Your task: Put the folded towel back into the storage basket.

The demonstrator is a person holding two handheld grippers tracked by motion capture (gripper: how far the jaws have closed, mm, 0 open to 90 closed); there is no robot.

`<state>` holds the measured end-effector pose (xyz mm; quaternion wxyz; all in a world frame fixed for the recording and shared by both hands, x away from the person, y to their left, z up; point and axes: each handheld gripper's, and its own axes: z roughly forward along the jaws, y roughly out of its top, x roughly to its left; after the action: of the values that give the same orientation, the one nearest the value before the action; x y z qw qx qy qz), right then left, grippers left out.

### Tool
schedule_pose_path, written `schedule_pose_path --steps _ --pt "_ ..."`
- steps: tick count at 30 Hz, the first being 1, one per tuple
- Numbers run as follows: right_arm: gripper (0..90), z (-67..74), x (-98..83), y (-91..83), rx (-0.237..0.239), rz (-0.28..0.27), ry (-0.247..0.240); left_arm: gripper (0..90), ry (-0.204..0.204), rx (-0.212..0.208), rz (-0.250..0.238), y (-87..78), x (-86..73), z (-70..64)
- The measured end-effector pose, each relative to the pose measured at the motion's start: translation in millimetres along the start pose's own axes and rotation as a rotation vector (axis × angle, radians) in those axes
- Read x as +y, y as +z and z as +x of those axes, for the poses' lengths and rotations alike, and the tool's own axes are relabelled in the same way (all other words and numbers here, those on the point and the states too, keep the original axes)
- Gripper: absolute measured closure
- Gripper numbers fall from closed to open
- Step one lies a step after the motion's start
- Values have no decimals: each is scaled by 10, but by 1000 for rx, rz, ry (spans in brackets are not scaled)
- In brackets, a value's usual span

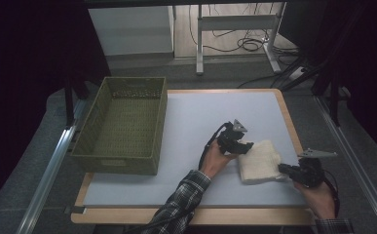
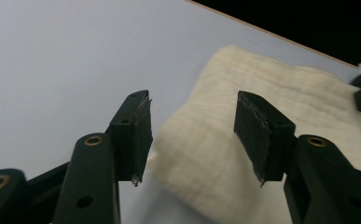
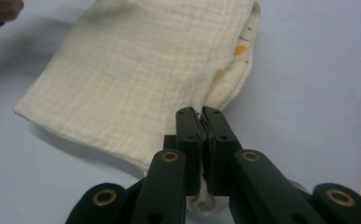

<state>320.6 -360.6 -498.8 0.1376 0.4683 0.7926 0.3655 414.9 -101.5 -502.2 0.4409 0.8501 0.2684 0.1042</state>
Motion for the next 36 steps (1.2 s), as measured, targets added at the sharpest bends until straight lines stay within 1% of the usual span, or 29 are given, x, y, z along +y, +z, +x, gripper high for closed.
schedule_pose_path --steps 2,3,4,6,7,8,11,15,16,17,18,19,20,21,22,23,25,27,29,31,32,33,36 --pt "863 2 -3 -5 -2 -1 1 511 46 45 65 74 -13 -26" --pt "863 4 -3 -11 -2 -3 2 547 55 54 90 110 -31 -27" --pt "863 7 -1 -18 2 -7 3 610 72 62 116 130 -50 -14" --pt "864 26 18 -34 22 -23 9 771 75 60 115 137 -86 -1" --pt "865 47 37 -43 30 -31 8 845 76 55 103 116 -92 13" --pt "865 72 61 -51 38 -35 -1 878 67 47 95 90 -88 32" --pt "865 185 154 -64 63 -54 -25 887 49 50 66 -11 -50 77" --pt "865 357 285 -50 89 -68 -68 889 51 78 49 -167 -6 137" --pt "865 393 310 -41 94 -69 -78 887 54 83 51 -198 -1 163" --pt "865 425 329 -29 98 -72 -83 884 43 81 54 -211 0 181" --pt "865 445 341 -20 95 -69 -91 880 43 79 66 -211 -4 199" --pt "865 453 340 -6 93 -67 -89 876 35 82 69 -194 -16 202" --pt "865 442 328 8 87 -61 -84 864 35 82 84 -174 -30 209" --pt "864 416 303 25 81 -55 -76 834 32 71 107 -144 -46 218" --pt "863 379 266 42 73 -43 -62 785 22 78 113 -103 -68 211" --pt "859 335 220 63 56 -32 -50 743 29 88 123 -81 -87 212" --pt "849 231 109 106 12 -4 -32 675 11 79 122 -45 -120 219" --pt "795 138 -6 144 -10 15 -17 607 2 86 125 -29 -134 219" --pt "739 81 -82 121 2 -10 14 548 1 99 112 -44 -128 225" --pt "666 72 -90 72 -28 -27 10 488 -15 105 90 -88 -103 247" --pt "652 69 -81 47 -42 -33 1 465 -15 107 87 -121 -90 266" --pt "631 67 -68 31 -46 -37 1 447 -26 111 78 -139 -80 278" --pt "547 74 -32 48 -45 -34 -5 409 -36 127 94 -156 -87 324"
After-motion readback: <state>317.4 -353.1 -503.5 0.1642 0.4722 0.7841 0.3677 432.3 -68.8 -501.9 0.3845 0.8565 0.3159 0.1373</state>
